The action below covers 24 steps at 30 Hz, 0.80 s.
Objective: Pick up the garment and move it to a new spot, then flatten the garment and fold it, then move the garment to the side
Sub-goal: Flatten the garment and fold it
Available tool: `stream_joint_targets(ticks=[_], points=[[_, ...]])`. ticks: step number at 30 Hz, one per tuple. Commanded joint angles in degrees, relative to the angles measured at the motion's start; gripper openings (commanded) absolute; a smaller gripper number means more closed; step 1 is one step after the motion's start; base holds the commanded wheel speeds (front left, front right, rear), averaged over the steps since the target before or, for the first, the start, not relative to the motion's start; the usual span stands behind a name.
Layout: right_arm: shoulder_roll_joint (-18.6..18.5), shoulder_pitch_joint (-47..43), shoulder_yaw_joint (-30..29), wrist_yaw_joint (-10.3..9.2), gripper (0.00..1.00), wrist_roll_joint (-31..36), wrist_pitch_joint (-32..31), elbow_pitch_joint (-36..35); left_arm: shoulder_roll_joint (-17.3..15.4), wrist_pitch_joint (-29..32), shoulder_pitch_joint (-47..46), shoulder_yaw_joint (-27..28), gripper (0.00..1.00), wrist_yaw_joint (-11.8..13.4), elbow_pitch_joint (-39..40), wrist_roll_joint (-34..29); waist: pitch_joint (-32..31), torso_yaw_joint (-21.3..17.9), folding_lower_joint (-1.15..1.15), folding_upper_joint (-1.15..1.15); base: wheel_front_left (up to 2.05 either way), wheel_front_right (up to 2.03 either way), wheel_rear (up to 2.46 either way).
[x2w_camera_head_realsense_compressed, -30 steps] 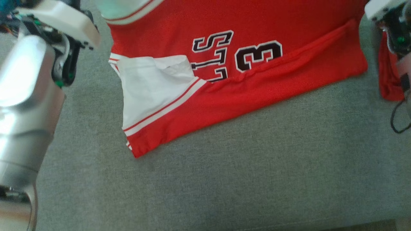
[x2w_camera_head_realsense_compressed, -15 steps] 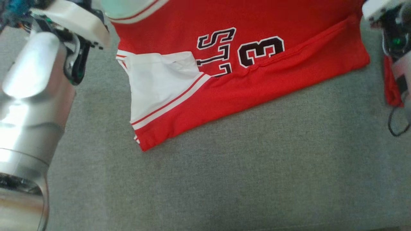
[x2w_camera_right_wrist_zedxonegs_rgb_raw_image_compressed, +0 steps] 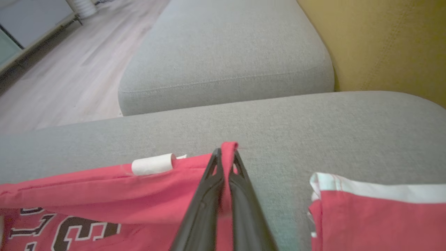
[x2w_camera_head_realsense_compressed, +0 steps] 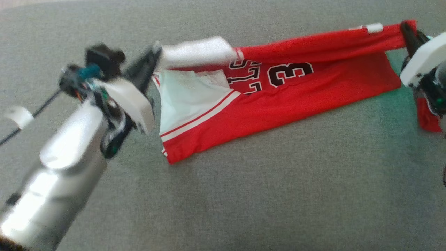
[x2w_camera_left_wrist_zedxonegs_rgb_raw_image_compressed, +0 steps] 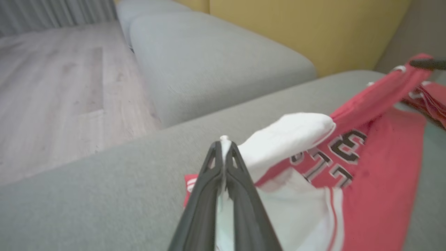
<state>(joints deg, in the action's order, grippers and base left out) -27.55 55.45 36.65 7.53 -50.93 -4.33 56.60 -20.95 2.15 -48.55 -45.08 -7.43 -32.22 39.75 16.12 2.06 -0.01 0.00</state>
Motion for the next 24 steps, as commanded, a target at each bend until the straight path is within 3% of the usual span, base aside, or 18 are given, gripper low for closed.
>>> stream_joint_targets(ticks=[1, 10, 24], points=[[-1.97, -0.87, 1.52, -0.04, 0.0, 0.11, -0.56, -0.7, -4.19, 2.68, 0.22, -0.4, 0.0, -0.02, 5.35, 1.77, -0.45, 0.46, 0.01, 0.0, 0.0, 0.0, 0.0], [-5.21, -1.14, 7.62, -0.04, 0.0, 2.28, -2.51, 0.56, -12.21, 12.23, 4.93, -5.05, 0.0, -0.04, 18.38, 8.52, -0.38, 0.86, 0.01, 0.0, 0.0, 0.0, 0.0], [-5.92, -0.78, 14.18, -0.04, 0.0, 0.65, -6.61, 1.04, -17.25, 23.4, 6.76, -11.43, 0.0, -0.05, 26.51, 16.86, 0.1, -0.5, 0.01, 0.0, 0.0, 0.0, 0.0]])
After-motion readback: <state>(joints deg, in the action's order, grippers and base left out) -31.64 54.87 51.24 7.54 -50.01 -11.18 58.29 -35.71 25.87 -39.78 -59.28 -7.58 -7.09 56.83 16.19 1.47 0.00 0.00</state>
